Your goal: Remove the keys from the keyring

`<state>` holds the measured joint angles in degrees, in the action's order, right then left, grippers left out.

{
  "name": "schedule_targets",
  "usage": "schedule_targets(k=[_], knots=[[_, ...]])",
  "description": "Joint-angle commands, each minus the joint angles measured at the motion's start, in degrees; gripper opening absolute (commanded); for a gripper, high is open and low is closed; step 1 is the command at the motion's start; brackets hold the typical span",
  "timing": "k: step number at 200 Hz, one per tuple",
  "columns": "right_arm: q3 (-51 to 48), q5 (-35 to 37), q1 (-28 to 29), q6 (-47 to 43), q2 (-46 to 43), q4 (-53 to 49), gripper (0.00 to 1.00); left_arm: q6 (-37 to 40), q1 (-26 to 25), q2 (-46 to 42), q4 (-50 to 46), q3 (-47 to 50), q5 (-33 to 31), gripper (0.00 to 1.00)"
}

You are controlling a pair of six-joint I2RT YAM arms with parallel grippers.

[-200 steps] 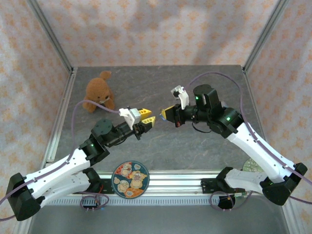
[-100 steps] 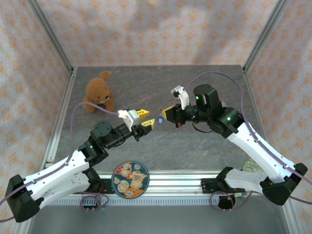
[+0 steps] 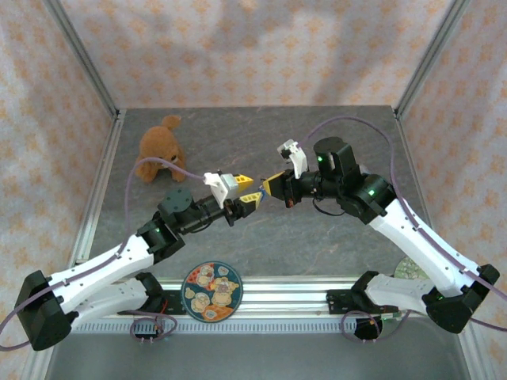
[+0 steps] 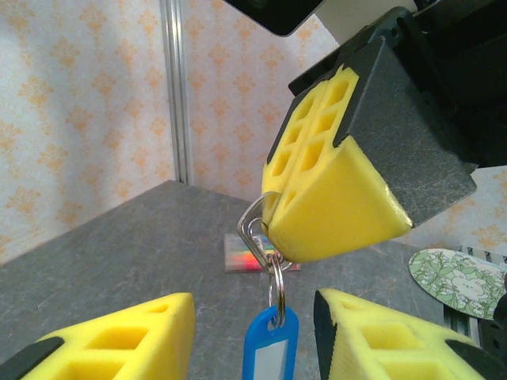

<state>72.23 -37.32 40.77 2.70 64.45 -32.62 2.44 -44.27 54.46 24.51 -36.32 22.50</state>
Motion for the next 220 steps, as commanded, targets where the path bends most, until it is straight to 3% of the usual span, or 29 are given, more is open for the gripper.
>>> schedule_targets(k=[1,31,51,88,220], knots=[[1.88,-0.45,-0.04,-0.97,-0.18,-0.59,0.0,0.31,-0.35,0.78,2.23,-2.83,1.32,0.44],[1.78,-0.74,0.01,-0.94,-0.32,-0.51,0.0,0.81,-0.45,1.69,1.95,-3.71,1.21,0.37],[1.53,-0.41,0.01,-0.67,-0.53,-0.35,0.0,1.22,-0.53,2.3,0.96,-4.5,2.0,0.19],[1.16,0.31,0.01,0.07,-1.18,0.42,0.0,1.43,-0.6,2.19,0.68,-4.55,2.63,0.0],[-0.25,-0.12,-2.01,3.46,-1.98,3.3,0.0,0.41,-0.67,-4.66,1.55,-0.2,0.86,0.0]])
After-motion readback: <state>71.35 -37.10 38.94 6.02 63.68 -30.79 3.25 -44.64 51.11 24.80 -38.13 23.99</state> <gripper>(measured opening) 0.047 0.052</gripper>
